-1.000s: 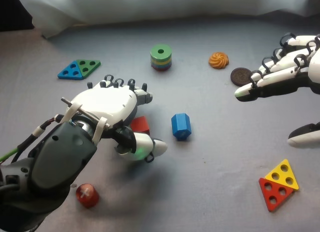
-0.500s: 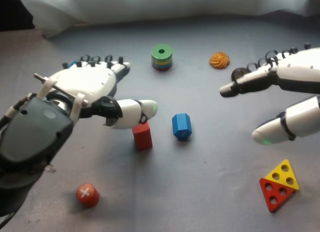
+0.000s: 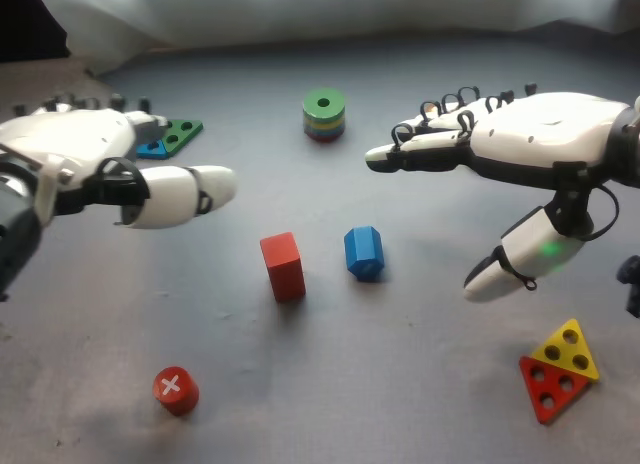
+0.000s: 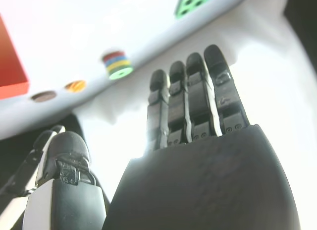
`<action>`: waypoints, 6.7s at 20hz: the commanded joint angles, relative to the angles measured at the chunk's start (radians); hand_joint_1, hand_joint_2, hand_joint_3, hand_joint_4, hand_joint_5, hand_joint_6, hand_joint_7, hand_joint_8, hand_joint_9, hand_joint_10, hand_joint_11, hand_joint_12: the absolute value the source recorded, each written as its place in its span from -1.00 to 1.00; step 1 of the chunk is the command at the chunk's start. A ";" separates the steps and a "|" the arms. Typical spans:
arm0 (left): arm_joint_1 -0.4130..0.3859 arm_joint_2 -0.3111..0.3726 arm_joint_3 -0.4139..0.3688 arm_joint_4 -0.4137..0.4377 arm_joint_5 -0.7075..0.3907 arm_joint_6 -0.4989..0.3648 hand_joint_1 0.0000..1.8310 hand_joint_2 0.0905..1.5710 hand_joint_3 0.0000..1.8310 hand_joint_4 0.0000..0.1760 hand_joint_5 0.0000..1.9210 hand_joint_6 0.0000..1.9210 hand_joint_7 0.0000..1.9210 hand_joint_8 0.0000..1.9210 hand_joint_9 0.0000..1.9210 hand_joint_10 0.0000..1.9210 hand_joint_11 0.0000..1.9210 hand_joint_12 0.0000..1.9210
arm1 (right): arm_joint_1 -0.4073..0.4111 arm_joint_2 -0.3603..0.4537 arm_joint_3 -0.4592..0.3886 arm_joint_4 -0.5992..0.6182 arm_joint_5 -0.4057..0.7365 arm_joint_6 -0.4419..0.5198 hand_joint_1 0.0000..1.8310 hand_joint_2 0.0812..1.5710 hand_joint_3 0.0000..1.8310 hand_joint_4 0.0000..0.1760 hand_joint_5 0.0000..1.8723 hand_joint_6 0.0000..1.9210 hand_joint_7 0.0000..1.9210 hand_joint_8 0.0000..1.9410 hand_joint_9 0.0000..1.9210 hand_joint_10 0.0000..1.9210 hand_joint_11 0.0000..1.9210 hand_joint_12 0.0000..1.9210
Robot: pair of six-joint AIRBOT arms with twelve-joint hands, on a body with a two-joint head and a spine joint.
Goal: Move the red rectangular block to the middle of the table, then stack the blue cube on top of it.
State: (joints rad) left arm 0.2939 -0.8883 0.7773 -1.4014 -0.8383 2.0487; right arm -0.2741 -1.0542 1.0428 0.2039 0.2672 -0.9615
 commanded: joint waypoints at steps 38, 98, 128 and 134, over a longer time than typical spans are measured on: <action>-0.022 0.093 -0.049 0.000 -0.076 0.055 -0.96 0.42 -1.00 -1.00 -0.70 -0.99 -0.75 -1.00 -0.77 -1.00 -1.00 -0.42 | 0.007 -0.182 0.132 0.537 0.159 -0.037 0.33 0.18 -1.00 1.00 -0.55 -0.99 -1.00 -1.00 -1.00 -1.00 -1.00 -1.00; -0.049 0.087 -0.038 -0.016 -0.069 0.079 -0.91 0.51 -1.00 -1.00 -0.69 -1.00 -0.73 -1.00 -0.77 -1.00 -1.00 -0.47 | -0.067 -0.338 0.171 0.761 0.315 -0.380 0.19 0.25 -1.00 1.00 0.30 -0.39 -0.90 -0.98 -1.00 -1.00 -1.00 -1.00; -0.055 0.086 -0.034 -0.029 -0.068 0.097 -0.93 0.57 -1.00 -1.00 -0.69 -1.00 -0.72 -1.00 -0.76 -1.00 -1.00 -0.48 | 0.215 -0.295 0.153 0.638 -0.073 -0.477 0.19 0.25 -1.00 1.00 0.30 -0.39 -0.84 -0.99 -1.00 -1.00 -1.00 -1.00; -0.060 0.086 -0.034 -0.029 -0.068 0.102 -0.95 0.59 -1.00 -1.00 -0.67 -1.00 -0.71 -1.00 -0.75 -1.00 -1.00 -0.44 | 0.211 -0.314 0.156 0.593 -0.027 -0.480 0.18 0.26 -1.00 1.00 0.27 -0.34 -0.84 -1.00 -1.00 -1.00 -1.00 -1.00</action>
State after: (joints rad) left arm 0.2470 -0.8139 0.7395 -1.4929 -0.8532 2.1471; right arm -0.0719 -1.3766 1.1984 0.8059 0.1543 -1.4521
